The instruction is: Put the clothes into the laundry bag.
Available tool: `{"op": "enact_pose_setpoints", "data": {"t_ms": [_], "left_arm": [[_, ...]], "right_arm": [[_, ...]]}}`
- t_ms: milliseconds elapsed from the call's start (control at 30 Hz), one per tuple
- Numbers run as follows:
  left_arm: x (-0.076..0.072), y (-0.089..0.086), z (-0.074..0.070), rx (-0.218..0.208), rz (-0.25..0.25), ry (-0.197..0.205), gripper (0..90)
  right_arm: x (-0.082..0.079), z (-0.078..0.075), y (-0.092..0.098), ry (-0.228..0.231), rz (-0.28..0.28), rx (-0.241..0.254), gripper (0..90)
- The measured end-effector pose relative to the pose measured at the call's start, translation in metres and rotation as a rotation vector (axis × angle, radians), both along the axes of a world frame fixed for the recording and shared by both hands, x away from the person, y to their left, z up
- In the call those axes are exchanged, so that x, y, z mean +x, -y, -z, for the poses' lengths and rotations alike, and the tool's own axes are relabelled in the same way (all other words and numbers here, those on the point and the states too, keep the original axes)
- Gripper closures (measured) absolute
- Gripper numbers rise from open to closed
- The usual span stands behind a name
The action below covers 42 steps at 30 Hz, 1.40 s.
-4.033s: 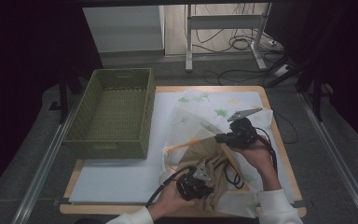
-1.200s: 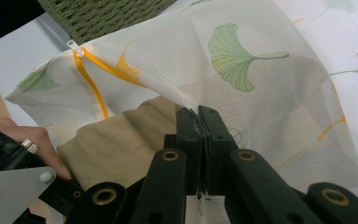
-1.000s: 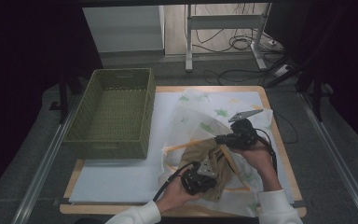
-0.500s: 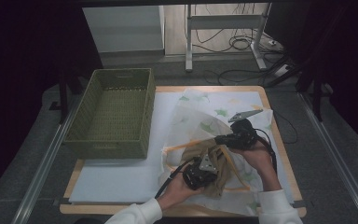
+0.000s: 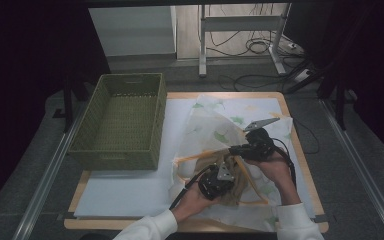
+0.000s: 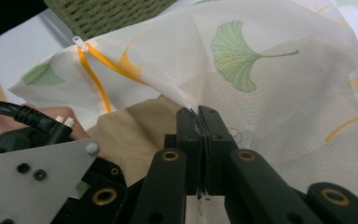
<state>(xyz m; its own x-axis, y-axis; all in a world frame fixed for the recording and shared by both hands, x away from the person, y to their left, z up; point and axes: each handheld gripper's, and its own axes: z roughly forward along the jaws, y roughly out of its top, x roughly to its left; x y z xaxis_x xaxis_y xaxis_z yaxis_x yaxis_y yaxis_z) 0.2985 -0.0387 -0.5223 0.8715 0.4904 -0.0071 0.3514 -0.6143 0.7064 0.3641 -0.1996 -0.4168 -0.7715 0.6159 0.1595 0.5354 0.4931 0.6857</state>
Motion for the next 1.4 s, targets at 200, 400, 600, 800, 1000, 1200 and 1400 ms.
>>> {"op": "enact_pose_setpoints", "data": {"t_ms": [200,400,600,800,1000,1200,1400], "left_arm": [[0.004,0.001,-0.001,0.009,-0.021,0.038,90.0],[0.008,0.003,0.001,0.012,-0.035,0.040,90.0],[0.010,0.007,0.002,0.023,-0.046,0.055,90.0],[0.014,0.012,0.004,0.023,-0.068,0.072,90.0],[0.018,0.015,0.006,0.018,-0.079,0.079,90.0],[0.018,0.017,0.006,-0.004,-0.087,0.070,90.0],[0.001,0.003,-0.007,0.000,-0.030,0.062,90.0]], "right_arm": [[0.000,0.000,0.001,0.001,0.002,0.001,86.3],[-0.001,0.000,0.000,0.003,0.001,0.002,86.3],[-0.001,-0.001,0.000,0.001,0.004,0.001,86.3],[-0.002,0.000,-0.001,0.004,0.005,0.001,86.4],[-0.001,-0.002,0.002,0.007,0.013,0.009,86.4],[-0.002,-0.003,0.003,0.009,0.018,0.009,86.4],[0.000,0.000,0.004,0.006,0.019,0.005,86.4]]}}
